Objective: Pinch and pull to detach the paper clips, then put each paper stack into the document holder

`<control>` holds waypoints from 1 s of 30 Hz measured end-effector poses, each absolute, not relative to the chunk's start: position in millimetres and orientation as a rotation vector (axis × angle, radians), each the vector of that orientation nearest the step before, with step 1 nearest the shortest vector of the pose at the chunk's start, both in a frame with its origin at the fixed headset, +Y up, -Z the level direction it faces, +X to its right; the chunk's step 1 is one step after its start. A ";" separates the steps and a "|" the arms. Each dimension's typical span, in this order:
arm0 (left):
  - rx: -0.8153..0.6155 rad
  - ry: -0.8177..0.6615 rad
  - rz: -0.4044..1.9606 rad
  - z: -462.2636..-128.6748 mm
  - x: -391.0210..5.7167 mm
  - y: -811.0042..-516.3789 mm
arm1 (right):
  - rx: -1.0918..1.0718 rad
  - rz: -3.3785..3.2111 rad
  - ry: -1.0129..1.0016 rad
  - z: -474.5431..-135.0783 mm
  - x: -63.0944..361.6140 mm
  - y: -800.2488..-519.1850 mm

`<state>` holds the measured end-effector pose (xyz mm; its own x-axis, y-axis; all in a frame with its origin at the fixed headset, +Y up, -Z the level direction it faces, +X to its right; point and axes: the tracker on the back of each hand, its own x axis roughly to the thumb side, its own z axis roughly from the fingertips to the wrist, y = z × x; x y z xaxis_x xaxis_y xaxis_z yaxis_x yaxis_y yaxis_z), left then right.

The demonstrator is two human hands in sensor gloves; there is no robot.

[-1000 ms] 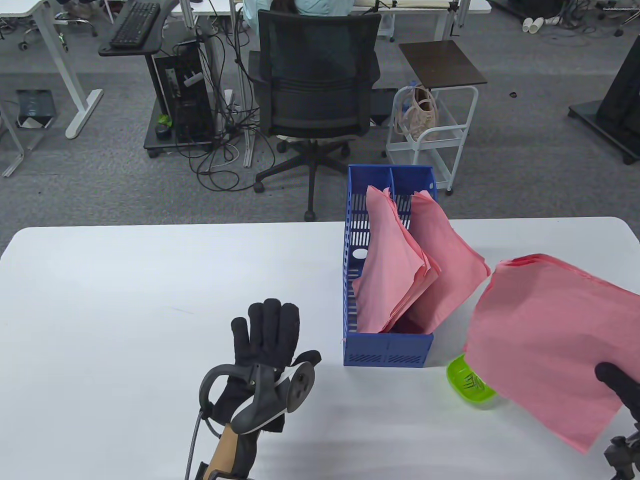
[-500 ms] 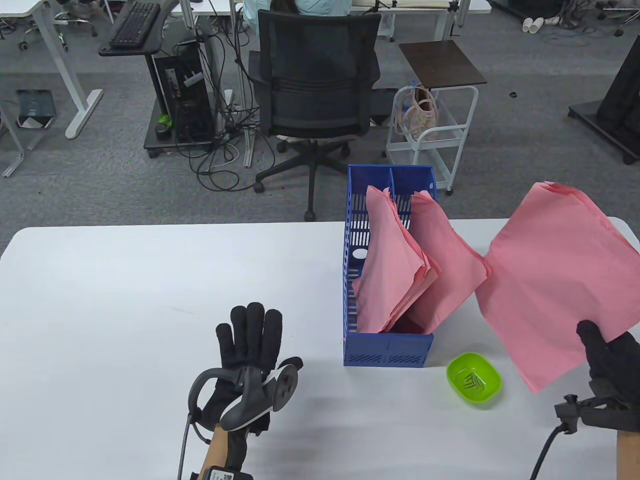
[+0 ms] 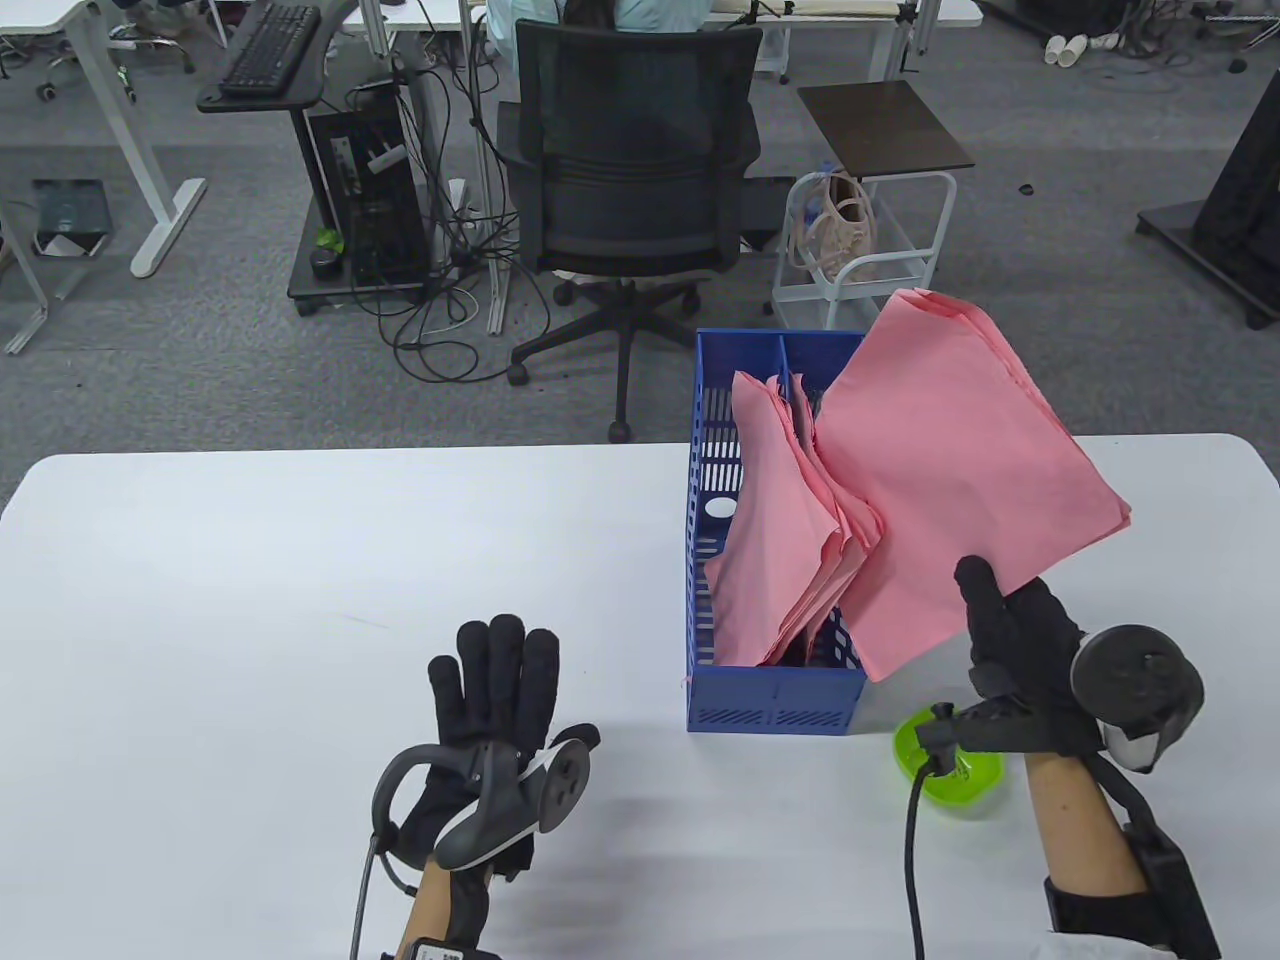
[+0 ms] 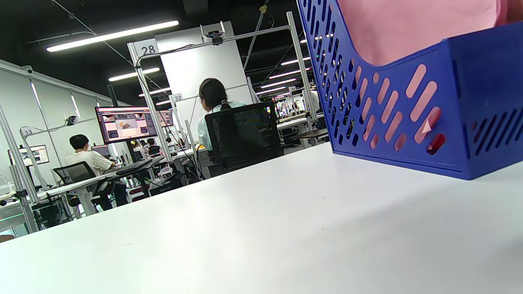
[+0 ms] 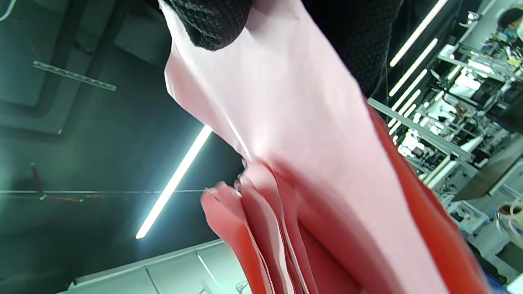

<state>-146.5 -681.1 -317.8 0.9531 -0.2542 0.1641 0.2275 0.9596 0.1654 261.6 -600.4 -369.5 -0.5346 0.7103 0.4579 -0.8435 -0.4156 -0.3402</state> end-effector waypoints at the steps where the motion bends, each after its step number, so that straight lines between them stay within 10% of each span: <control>1: 0.146 -0.187 -0.245 -317.6 -146.4 -681.0 | 0.285 2.036 -0.655 -375.7 257.2 -606.9; 16: 0.154 -0.192 -0.238 -316.4 -148.4 -682.3 | 0.085 2.294 -0.383 -420.0 220.3 -683.7; 30: 0.151 -0.188 -0.211 -315.4 -155.0 -682.0 | 0.173 2.611 -0.297 -407.8 242.5 -669.9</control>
